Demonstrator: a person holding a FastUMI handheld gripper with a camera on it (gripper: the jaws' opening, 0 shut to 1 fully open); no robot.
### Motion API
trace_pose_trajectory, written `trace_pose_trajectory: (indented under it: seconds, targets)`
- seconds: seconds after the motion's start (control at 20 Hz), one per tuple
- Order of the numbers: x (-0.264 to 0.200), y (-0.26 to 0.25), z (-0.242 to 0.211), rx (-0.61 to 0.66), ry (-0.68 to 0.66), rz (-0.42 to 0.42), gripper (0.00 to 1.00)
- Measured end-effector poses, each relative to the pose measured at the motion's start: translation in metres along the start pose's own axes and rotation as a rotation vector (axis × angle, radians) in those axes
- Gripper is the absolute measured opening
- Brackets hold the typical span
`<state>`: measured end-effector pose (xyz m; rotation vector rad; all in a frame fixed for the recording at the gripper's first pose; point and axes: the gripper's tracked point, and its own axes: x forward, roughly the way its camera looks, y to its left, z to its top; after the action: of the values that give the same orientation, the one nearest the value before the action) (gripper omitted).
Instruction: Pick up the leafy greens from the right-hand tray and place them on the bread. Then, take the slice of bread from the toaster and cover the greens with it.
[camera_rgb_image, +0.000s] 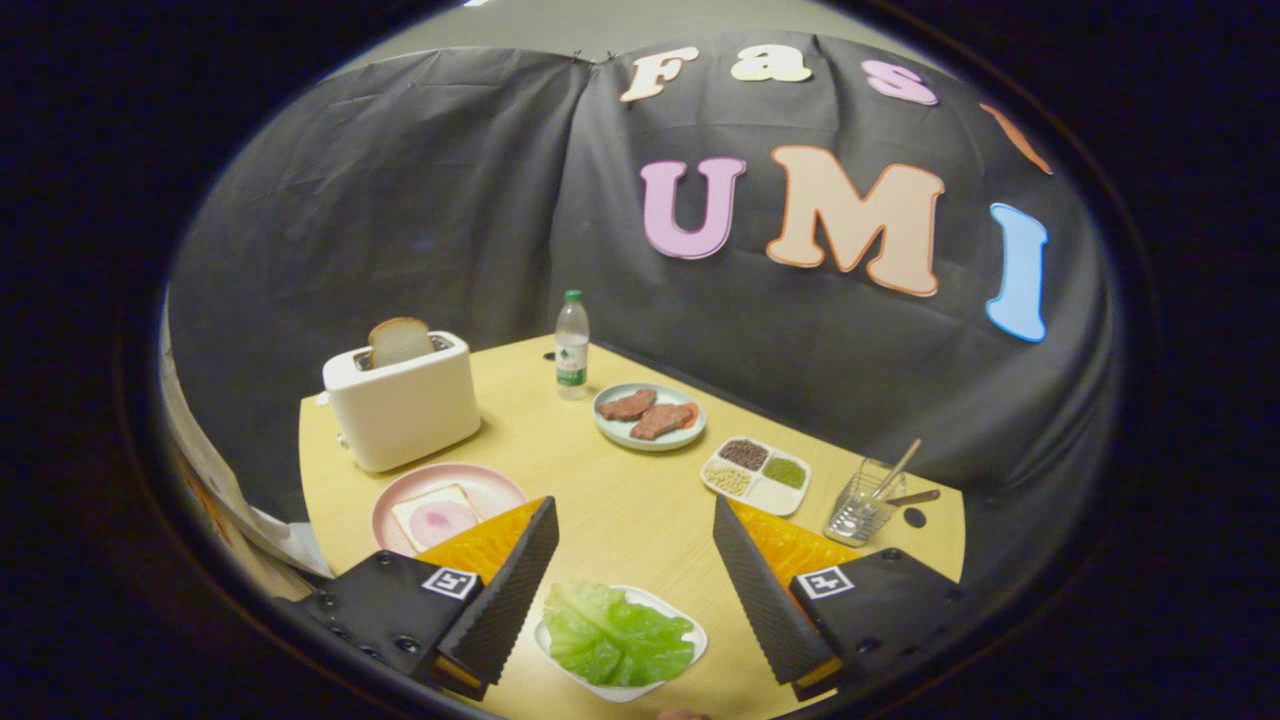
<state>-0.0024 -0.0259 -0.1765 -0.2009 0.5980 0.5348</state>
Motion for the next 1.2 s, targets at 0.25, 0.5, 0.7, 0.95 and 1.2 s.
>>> trace_pose_trajectory:
  seconds: [0.25,0.5,0.7,0.95,1.2]
  targets:
    - [0.017,0.009,-0.037,-0.066,0.104,0.077,0.99]
    - [0.030,0.008,-0.083,-0.078,0.231,0.135,0.99]
    - [0.032,0.009,-0.117,-0.083,0.337,0.191,0.99]
    - [0.033,0.013,-0.152,-0.082,0.443,0.242,0.99]
    - [0.038,0.016,-0.182,-0.088,0.522,0.268,1.00]
